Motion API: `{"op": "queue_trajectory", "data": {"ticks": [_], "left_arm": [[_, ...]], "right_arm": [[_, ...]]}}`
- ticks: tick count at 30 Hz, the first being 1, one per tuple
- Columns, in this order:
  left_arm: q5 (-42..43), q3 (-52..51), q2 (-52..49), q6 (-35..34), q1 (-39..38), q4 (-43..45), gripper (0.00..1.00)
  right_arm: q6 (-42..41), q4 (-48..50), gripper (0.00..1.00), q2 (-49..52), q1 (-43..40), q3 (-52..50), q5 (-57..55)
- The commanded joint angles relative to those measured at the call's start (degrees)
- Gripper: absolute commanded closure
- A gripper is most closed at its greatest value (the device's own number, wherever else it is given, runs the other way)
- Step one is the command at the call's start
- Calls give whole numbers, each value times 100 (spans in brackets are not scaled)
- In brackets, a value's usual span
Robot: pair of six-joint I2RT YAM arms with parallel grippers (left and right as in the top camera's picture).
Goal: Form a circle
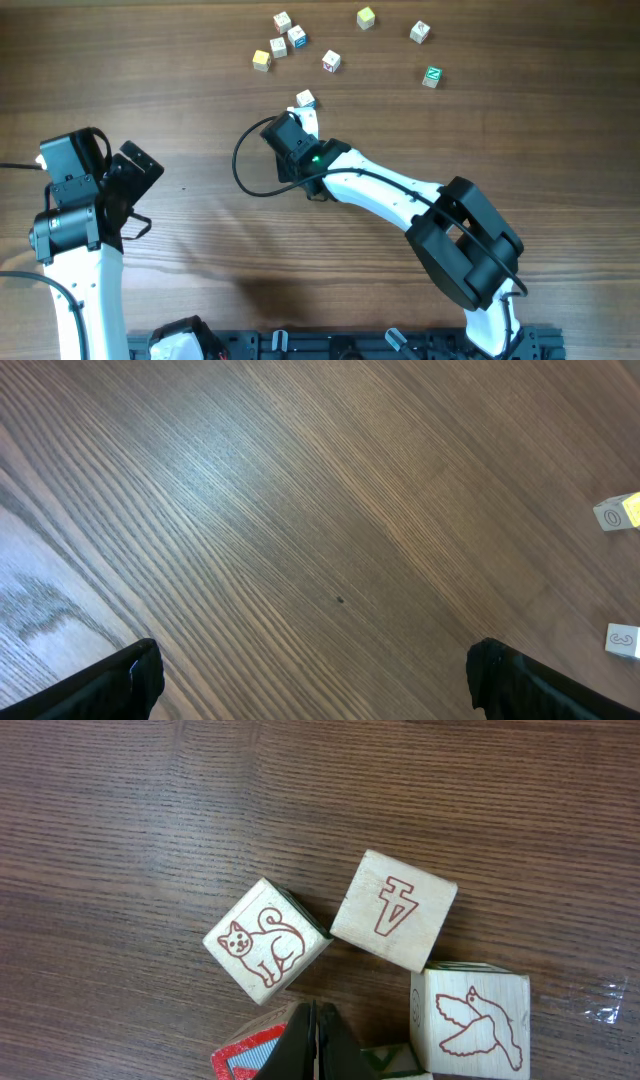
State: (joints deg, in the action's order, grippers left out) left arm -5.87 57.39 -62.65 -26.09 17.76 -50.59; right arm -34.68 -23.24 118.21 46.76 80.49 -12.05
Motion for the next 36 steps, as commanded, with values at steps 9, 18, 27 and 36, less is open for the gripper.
{"op": "queue_trajectory", "data": {"ticks": [9, 18, 27, 36], "left_arm": [[50, 0, 2, -50, 31, 11, 0], [50, 0, 2, -52, 31, 11, 0], [50, 0, 2, -50, 31, 11, 0], [50, 0, 2, -52, 31, 11, 0]], "right_arm": [[22, 31, 95, 223, 2, -31, -13], [170, 96, 95, 223, 2, -31, 13], [273, 138, 95, 223, 2, -31, 144], [323, 155, 96, 223, 2, -31, 240]]}}
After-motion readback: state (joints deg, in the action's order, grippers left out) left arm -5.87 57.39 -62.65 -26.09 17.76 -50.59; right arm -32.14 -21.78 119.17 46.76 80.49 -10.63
